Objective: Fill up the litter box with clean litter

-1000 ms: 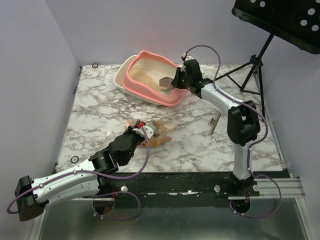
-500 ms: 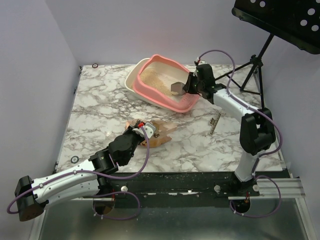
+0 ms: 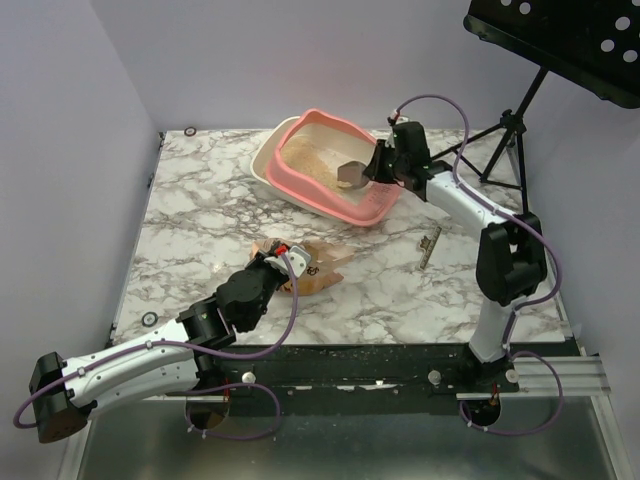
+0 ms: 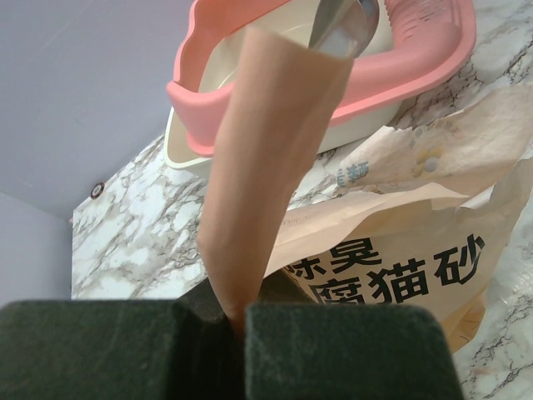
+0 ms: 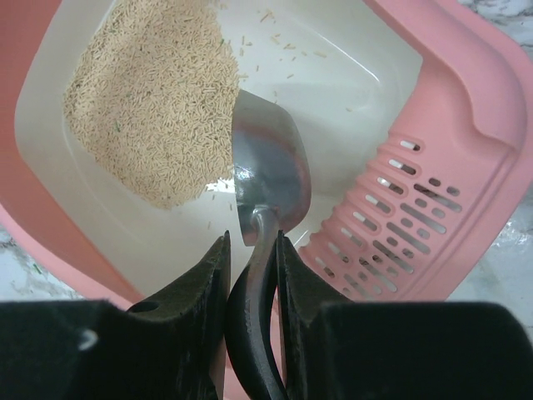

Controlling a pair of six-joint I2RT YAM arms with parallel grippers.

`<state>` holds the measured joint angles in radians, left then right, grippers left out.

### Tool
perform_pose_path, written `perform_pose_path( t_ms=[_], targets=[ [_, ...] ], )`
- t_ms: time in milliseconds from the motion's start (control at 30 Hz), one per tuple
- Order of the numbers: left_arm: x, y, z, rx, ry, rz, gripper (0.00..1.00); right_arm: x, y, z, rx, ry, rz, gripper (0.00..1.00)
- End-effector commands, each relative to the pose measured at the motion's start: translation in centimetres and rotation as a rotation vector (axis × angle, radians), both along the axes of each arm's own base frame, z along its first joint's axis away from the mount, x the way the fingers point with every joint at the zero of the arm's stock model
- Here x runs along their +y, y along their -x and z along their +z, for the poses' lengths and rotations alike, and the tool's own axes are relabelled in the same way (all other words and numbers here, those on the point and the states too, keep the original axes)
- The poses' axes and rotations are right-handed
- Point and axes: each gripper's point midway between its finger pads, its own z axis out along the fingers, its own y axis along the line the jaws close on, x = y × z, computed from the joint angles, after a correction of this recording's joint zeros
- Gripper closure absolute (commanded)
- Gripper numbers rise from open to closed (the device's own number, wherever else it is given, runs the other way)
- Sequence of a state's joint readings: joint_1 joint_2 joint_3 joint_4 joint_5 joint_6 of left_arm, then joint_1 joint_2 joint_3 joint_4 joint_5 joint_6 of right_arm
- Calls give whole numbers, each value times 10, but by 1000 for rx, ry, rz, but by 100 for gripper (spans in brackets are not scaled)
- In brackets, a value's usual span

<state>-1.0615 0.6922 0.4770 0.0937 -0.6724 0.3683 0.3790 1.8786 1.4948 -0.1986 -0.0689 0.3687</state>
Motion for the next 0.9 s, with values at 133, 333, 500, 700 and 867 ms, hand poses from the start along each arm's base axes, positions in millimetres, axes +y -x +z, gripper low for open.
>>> perform_pose_path(
  t_ms=[133,333,500,700,867],
  targets=[
    [0,-3,22,-29,63,14,100,-6,-27,35,-139,212,-37,99],
    [1,-3,21,-31,59,15,100,-5,-31,51,-194,347,-21,99],
    [1,-3,22,-31,59,13,100,4,-26,61,-237,374,-2,99],
    [0,-2,24,-33,70,11,100,34,-27,78,-267,242,60,99],
    [3,-2,24,-35,67,20,100,62,-39,86,-273,138,104,99]
  ],
)
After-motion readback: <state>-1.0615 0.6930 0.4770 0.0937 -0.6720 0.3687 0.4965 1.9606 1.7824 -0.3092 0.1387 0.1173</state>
